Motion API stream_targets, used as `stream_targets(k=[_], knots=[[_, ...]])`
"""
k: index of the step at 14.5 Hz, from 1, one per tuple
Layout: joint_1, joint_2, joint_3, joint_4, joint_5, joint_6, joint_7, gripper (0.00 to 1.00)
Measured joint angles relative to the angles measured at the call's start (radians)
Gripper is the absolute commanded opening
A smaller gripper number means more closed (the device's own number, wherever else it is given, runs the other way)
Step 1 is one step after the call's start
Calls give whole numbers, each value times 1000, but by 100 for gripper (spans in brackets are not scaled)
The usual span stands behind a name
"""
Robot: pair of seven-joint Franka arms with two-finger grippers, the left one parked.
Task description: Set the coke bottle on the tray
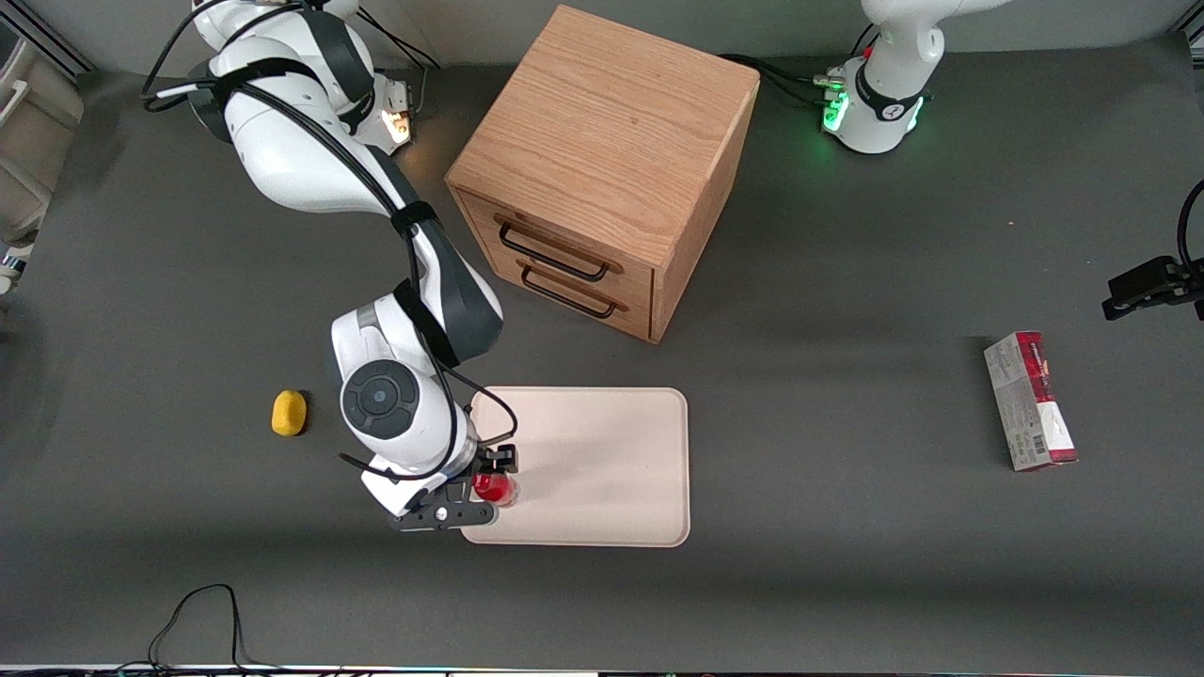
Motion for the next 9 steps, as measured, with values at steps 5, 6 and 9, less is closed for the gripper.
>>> stream_targets(k=[5, 6, 9], knots=[[0, -164, 0, 24, 0, -286, 0, 100], [0, -209, 0, 25, 0, -351, 1, 100], [0, -326, -1, 24, 0, -523, 1, 100]])
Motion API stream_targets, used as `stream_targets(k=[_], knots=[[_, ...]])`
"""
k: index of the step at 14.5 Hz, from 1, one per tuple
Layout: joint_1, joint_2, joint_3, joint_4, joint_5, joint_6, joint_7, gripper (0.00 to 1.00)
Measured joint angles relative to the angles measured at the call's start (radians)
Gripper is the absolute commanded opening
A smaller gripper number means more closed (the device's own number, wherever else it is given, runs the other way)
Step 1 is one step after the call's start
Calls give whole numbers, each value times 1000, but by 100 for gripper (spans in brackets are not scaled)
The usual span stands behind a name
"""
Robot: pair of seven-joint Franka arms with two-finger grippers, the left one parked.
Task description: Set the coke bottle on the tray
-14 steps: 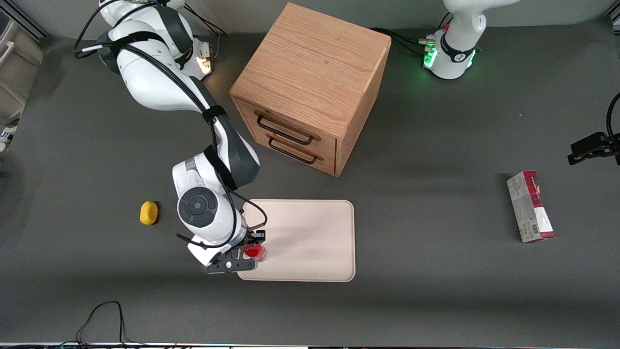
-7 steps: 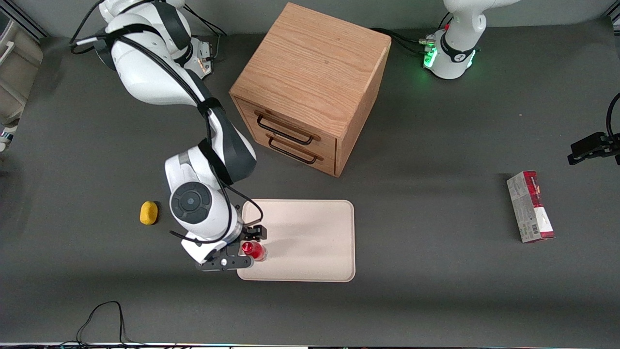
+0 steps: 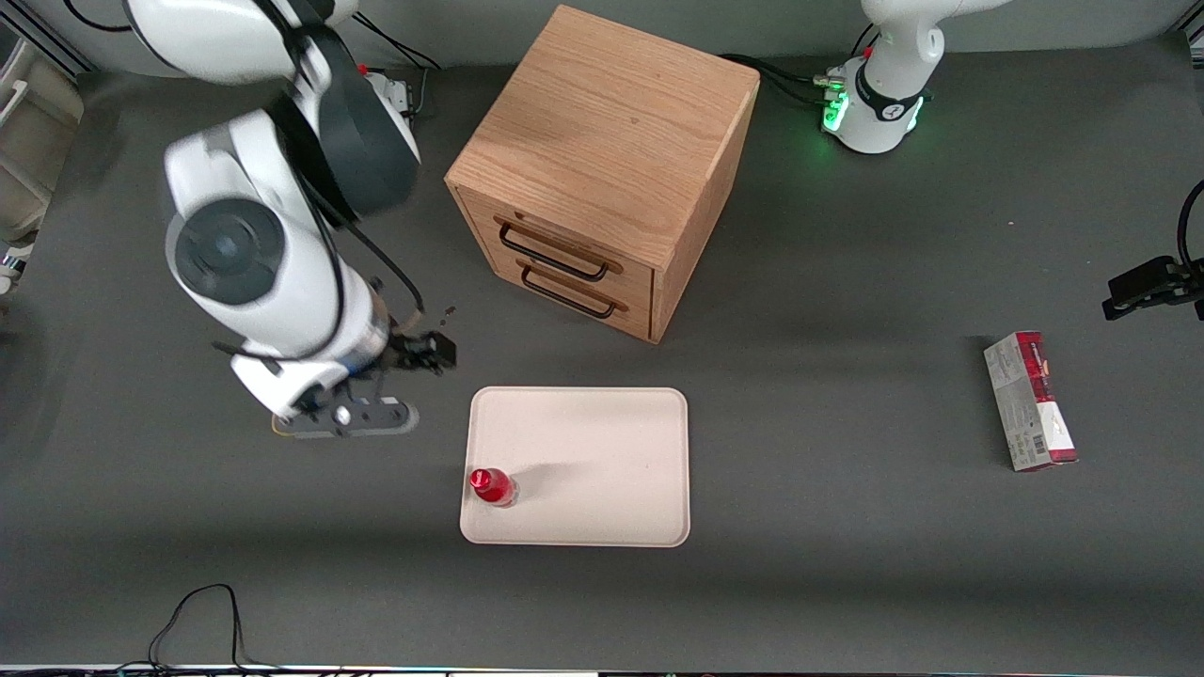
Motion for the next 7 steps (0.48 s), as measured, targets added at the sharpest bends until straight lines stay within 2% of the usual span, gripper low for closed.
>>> stream_targets(k=[4, 7], knots=[[-29, -109, -21, -44, 0, -102, -33, 100], [-99, -254, -26, -230, 1, -14, -78, 100]])
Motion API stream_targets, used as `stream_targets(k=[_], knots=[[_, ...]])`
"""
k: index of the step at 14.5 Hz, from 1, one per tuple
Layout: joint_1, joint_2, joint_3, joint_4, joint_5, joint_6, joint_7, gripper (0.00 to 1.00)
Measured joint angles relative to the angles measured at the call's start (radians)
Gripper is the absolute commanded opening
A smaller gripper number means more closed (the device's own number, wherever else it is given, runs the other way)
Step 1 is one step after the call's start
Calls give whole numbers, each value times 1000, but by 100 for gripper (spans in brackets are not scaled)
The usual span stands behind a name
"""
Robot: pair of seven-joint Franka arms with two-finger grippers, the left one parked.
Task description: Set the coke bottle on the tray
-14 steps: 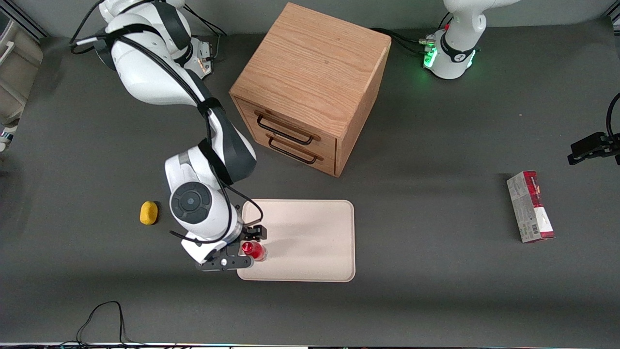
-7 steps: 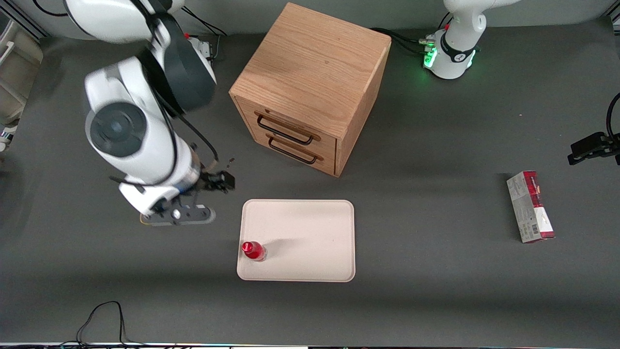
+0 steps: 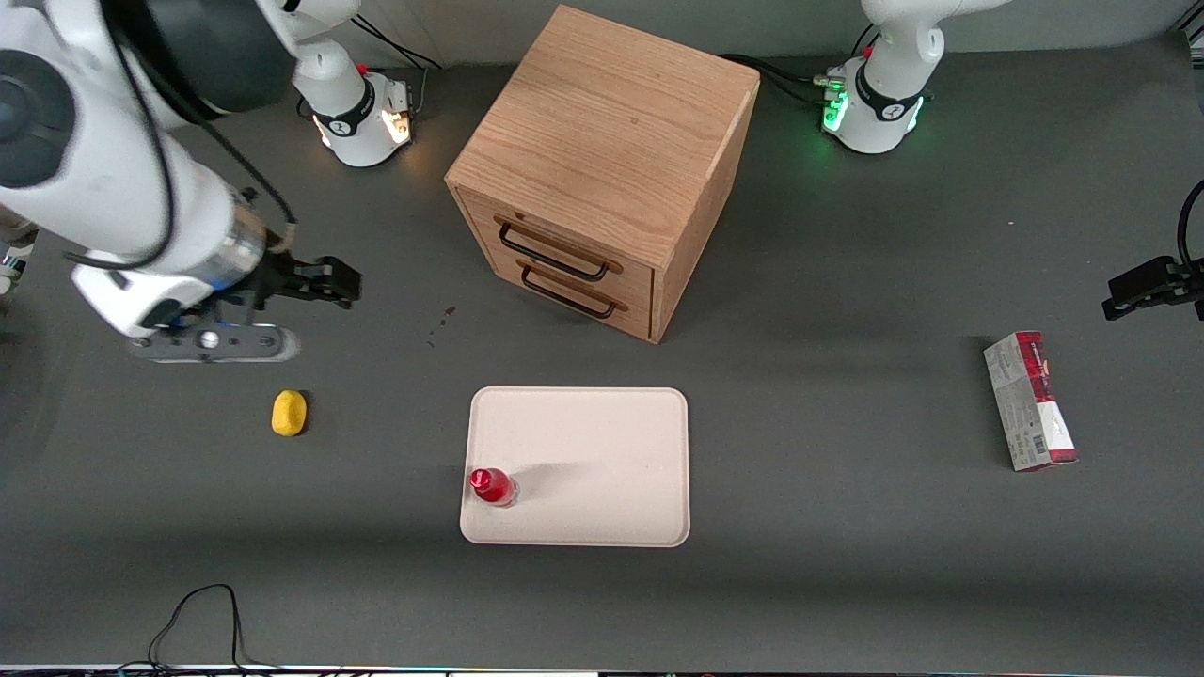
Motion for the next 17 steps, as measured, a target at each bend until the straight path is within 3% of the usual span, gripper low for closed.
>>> stream_targets(k=[6, 10, 17], knots=[[-165, -279, -5, -348, 20, 125, -171, 100], [-240, -310, -19, -394, 20, 126, -199, 100], [-245, -309, -96, -413, 20, 134, -205, 100]])
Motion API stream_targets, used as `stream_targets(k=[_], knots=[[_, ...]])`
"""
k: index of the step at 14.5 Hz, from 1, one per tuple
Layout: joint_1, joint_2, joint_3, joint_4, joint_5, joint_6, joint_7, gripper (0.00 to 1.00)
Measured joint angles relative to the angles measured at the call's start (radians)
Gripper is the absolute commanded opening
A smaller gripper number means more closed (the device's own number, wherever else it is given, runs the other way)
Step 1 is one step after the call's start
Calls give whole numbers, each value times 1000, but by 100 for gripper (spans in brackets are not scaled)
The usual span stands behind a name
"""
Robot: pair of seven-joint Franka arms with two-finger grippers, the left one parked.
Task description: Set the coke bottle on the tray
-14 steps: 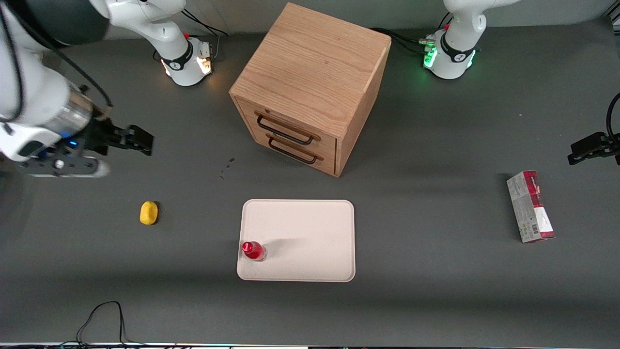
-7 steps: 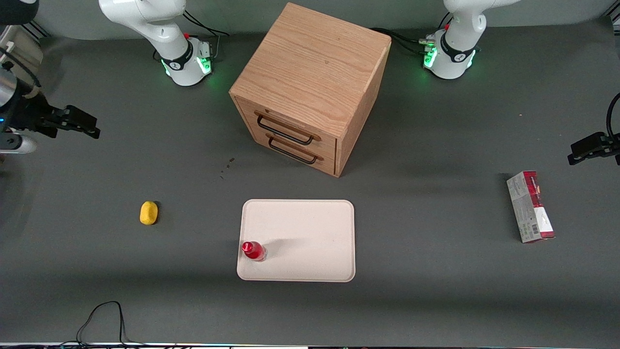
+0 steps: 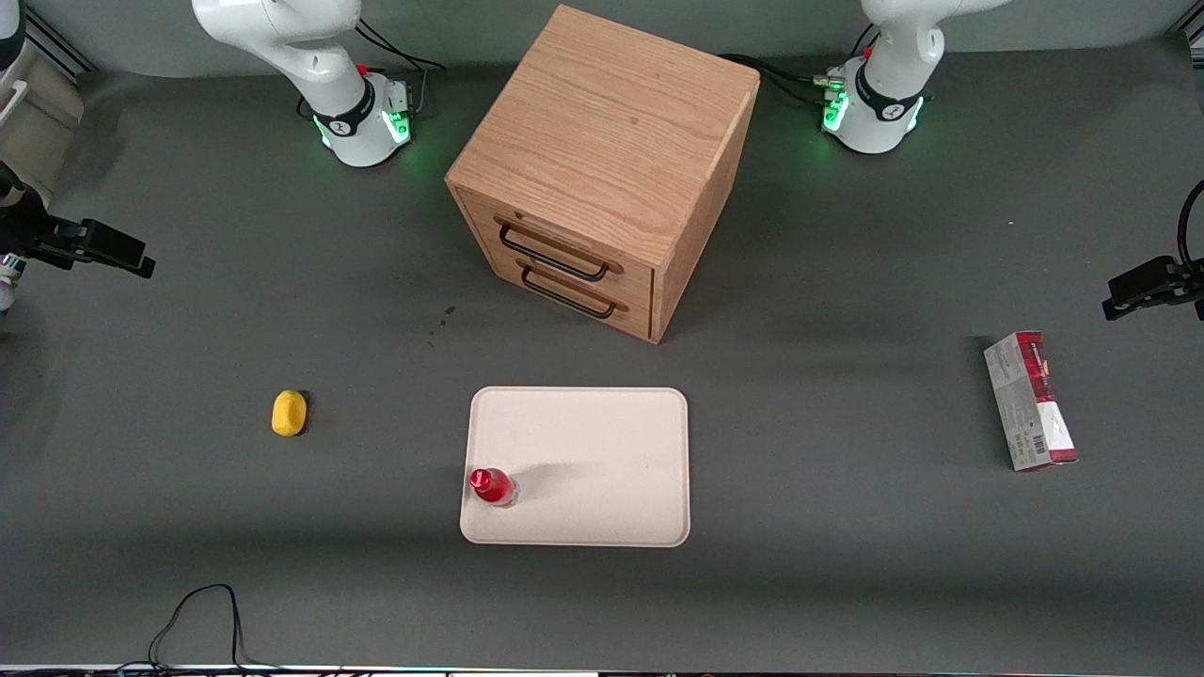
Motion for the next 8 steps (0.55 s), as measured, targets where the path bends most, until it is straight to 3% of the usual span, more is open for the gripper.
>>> stream_targets(k=[8], knots=[[3, 3, -9, -2, 0, 1, -2, 100]])
